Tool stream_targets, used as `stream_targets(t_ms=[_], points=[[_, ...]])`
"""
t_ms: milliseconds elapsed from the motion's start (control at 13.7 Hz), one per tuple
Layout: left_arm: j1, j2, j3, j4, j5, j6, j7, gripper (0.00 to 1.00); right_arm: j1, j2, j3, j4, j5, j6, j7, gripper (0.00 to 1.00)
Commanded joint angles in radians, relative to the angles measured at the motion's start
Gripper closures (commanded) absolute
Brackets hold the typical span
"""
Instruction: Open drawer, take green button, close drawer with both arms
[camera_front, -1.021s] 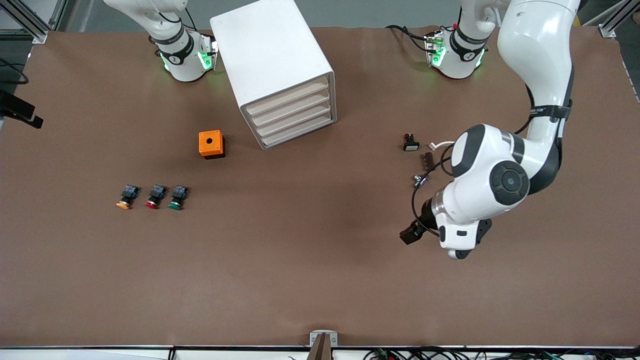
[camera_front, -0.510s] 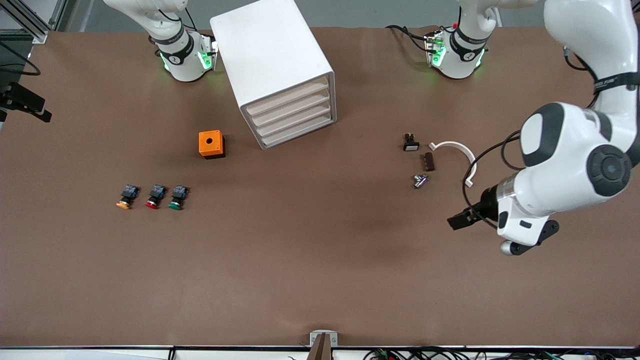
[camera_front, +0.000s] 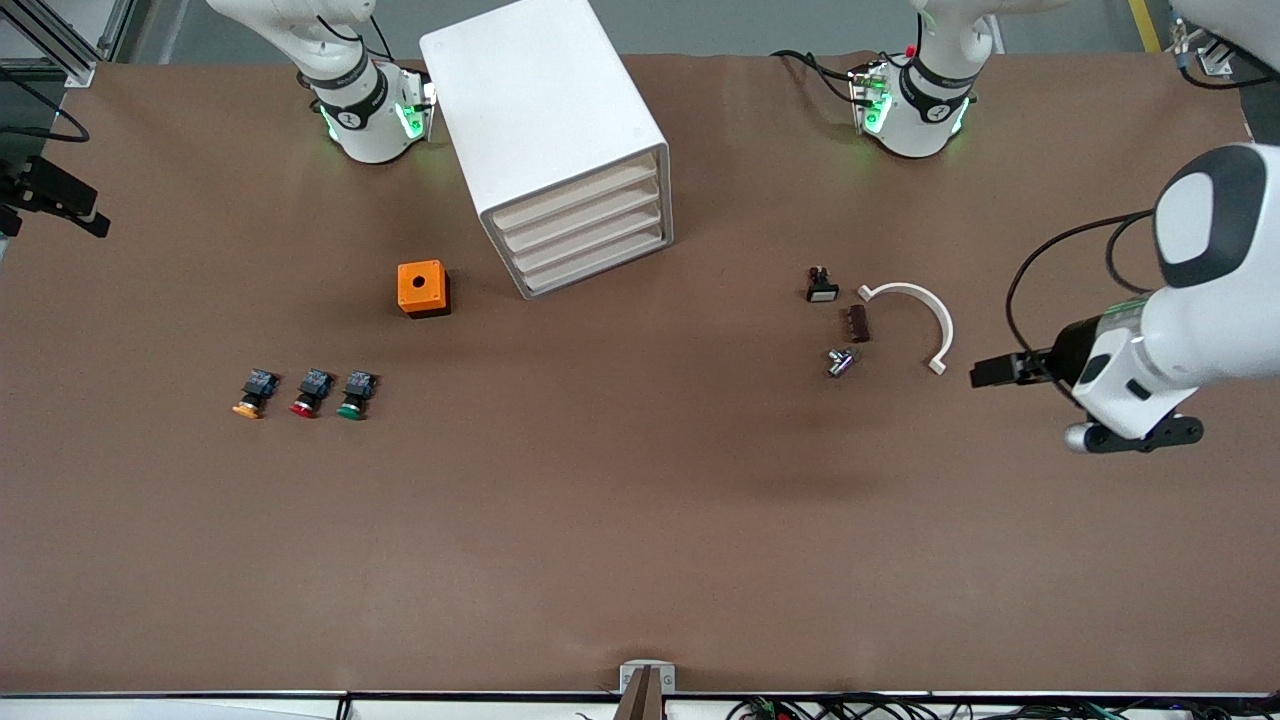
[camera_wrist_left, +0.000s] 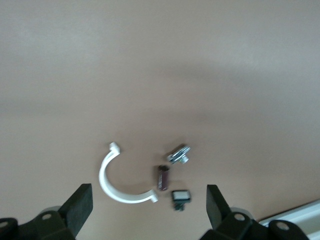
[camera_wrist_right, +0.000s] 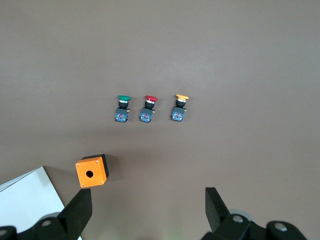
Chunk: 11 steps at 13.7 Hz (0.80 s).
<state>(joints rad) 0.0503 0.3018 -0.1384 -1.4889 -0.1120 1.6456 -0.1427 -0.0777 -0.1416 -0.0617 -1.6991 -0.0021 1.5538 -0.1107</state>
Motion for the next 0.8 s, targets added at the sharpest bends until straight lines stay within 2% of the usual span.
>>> stream_targets(t_ms=[0,365,729], points=[[0.06,-0.197,-0.012,-0.192,0.043,0.016,0.101,0.0,0.003,-0.026,0.0,-0.022,-0.004,0.003,-0.012,0.0],[0.063,-0.357,-0.017,-0.323,0.104,0.029,0.109,0.0,0.004,-0.024,0.002,-0.001,-0.004,-0.018,-0.009,0.0],[0.065,-0.383,-0.017,-0.283,0.104,0.022,0.107,0.0,0.004,-0.024,0.003,0.009,-0.004,-0.034,-0.009,0.0]])
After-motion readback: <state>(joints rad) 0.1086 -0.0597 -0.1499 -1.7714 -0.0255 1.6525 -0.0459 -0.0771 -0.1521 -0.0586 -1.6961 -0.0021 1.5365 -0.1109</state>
